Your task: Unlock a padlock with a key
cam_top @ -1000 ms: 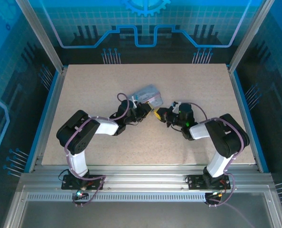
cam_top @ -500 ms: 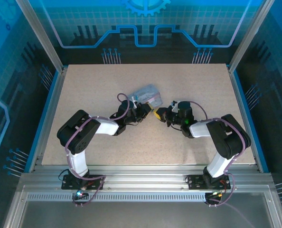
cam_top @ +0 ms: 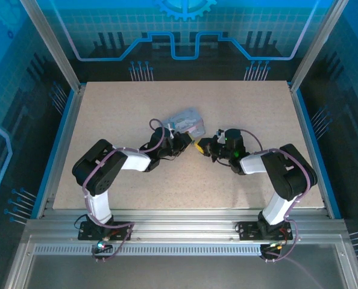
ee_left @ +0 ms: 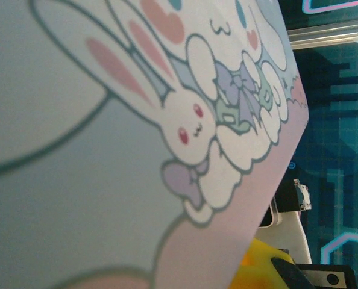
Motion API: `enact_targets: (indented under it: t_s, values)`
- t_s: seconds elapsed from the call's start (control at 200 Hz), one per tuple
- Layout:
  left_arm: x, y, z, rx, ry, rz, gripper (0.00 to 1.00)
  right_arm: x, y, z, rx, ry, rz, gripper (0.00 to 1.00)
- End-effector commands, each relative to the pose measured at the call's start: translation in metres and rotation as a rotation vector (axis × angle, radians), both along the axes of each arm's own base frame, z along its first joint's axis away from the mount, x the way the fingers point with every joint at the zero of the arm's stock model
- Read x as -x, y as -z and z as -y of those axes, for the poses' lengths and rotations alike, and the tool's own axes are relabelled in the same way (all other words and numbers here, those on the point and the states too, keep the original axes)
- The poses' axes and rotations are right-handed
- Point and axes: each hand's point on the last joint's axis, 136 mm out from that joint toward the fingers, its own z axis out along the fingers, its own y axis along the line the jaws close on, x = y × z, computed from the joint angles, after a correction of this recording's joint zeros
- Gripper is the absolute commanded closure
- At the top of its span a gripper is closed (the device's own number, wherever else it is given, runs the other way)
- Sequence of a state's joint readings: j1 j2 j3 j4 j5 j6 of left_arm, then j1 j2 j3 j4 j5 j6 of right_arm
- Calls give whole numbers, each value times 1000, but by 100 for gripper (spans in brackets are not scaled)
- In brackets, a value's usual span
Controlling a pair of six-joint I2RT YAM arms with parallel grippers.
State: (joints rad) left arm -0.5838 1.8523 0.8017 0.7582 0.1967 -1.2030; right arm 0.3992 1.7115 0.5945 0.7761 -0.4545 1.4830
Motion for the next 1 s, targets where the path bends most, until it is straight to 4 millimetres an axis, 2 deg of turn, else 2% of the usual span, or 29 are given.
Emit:
enact_targets:
  t_s: [0.0,0.145,0.295,0.525,0.645,0.776,0.991]
  values:
    - [35,-26,34,59,224,15,100,11,-9,-9,8,-75,63,87]
    - [36,-17,26,-18,225,-19,100,24,-2,6,84,-98,54,77]
    - [38,-17,22,-89,237,-31,100,41,1,24,205,-137,61,70]
    - [41,-16,20,-152,259,-70,100,70,10,47,464,-213,82,69]
    - [42,-16,20,-152,261,-78,100,78,8,51,571,-253,133,68]
    - [44,-15,19,-161,270,-95,100,83,2,46,690,-320,226,67]
    - [46,-19,20,-158,276,-92,100,77,-6,33,794,-383,323,60]
